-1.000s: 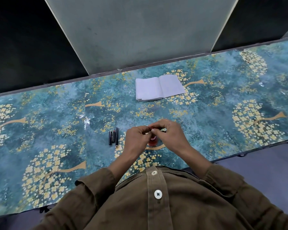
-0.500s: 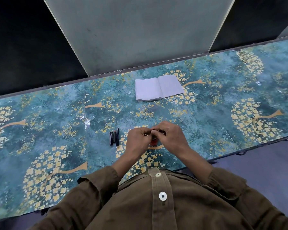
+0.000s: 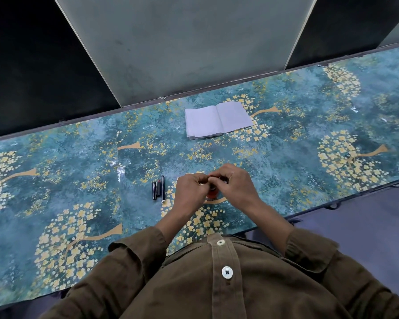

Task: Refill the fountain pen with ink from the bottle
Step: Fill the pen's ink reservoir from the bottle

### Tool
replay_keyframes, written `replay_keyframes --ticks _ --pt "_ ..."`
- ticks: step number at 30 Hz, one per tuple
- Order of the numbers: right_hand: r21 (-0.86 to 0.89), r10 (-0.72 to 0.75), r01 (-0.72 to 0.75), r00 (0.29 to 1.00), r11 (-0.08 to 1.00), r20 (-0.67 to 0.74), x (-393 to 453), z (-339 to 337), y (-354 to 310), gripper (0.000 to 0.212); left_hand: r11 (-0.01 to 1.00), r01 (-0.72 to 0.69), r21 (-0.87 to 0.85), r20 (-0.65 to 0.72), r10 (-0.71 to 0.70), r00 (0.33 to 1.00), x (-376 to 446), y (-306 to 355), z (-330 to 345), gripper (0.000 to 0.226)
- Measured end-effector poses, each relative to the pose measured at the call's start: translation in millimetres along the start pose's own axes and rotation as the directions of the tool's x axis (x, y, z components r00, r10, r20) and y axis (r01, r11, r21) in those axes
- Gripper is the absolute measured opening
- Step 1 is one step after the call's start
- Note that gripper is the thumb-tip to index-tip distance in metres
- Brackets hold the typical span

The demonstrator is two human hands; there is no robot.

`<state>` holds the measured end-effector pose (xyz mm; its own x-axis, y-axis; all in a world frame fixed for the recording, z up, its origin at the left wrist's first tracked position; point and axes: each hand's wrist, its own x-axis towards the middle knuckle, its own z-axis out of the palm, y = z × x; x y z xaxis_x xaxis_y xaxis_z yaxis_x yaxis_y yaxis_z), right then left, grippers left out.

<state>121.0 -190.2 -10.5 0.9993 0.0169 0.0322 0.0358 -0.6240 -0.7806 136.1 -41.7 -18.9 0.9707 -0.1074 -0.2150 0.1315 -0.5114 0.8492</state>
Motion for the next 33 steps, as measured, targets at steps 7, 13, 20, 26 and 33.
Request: replay_keyframes --ticks 7,13,20,26,33 --pt "0.031 0.073 -0.072 0.996 0.997 -0.048 1 3 0 0.013 1.000 0.021 0.009 0.012 -0.021 1.000 0 3 0 0.022" --pt "0.062 0.014 -0.016 0.999 0.998 0.042 0 -2 4 0.015 0.999 0.009 0.039 -0.013 -0.008 1.000 -1 3 1 0.021" --pt "0.036 0.045 -0.045 0.999 0.998 -0.012 4 2 3 0.011 0.999 0.015 0.051 -0.010 -0.015 1.000 0 4 1 0.022" --pt "0.058 0.007 -0.011 0.997 0.998 0.075 6 -3 5 0.014 0.998 0.013 0.055 -0.018 -0.012 1.000 -1 3 2 0.024" --pt "-0.010 -0.027 0.028 0.996 1.000 0.090 9 -6 5 0.006 0.998 0.033 0.049 -0.028 -0.031 0.999 -2 3 4 0.022"
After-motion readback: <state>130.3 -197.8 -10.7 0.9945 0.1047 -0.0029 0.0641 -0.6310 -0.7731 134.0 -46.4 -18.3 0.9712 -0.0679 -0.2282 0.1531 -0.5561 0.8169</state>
